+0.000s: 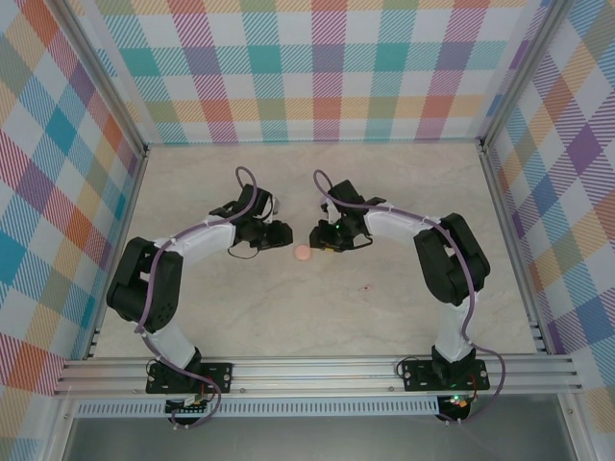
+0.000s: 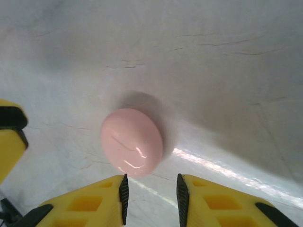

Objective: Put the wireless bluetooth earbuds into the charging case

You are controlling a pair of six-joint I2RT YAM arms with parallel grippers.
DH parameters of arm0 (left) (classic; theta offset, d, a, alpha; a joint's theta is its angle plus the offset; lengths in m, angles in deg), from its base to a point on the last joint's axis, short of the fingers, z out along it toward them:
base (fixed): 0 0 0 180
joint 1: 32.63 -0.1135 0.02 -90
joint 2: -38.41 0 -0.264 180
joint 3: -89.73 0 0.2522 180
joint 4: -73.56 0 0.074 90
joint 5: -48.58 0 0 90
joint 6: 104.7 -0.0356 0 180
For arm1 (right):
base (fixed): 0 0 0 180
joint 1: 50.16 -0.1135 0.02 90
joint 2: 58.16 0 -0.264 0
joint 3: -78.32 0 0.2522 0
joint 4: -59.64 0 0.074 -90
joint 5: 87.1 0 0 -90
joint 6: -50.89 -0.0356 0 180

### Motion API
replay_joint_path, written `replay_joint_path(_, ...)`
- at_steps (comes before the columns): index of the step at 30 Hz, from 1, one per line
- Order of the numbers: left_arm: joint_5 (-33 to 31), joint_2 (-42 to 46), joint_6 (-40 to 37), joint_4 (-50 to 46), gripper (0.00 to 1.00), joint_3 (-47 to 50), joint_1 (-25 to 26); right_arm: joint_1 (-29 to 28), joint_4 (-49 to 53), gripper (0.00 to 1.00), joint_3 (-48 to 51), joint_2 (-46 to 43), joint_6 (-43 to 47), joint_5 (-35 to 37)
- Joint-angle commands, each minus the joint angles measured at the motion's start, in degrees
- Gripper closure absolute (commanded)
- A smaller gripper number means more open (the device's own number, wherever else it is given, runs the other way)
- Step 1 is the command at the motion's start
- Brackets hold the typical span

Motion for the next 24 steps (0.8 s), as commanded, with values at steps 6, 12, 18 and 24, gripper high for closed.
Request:
replay_joint_path(6, 7.6, -3.8, 3.3, 6.0, 0.54, 1.4, -1.0, -0.1, -5.2, 0.65, -0.2, 3.7, -4.2, -5.8)
replay_joint_path(12, 8.2, -5.2, 4.3, 6.3, 0.54, 2.1, -1.2, -0.1, -5.0, 0.68, -0.6, 4.9, -4.5, -5.6)
replay_joint_path(18, 9.8, -6.3, 5.4, 8.0, 0.56, 3.4, -1.2, -0.1, -5.0, 0.71, -0.6, 5.7, -4.6, -5.7)
replay_joint_path(24, 11.2, -6.6, 7.0, 10.2, 0.57, 5.0, -1.2, -0.1, -4.3, 0.74, -0.6, 5.9, -4.5, -5.0)
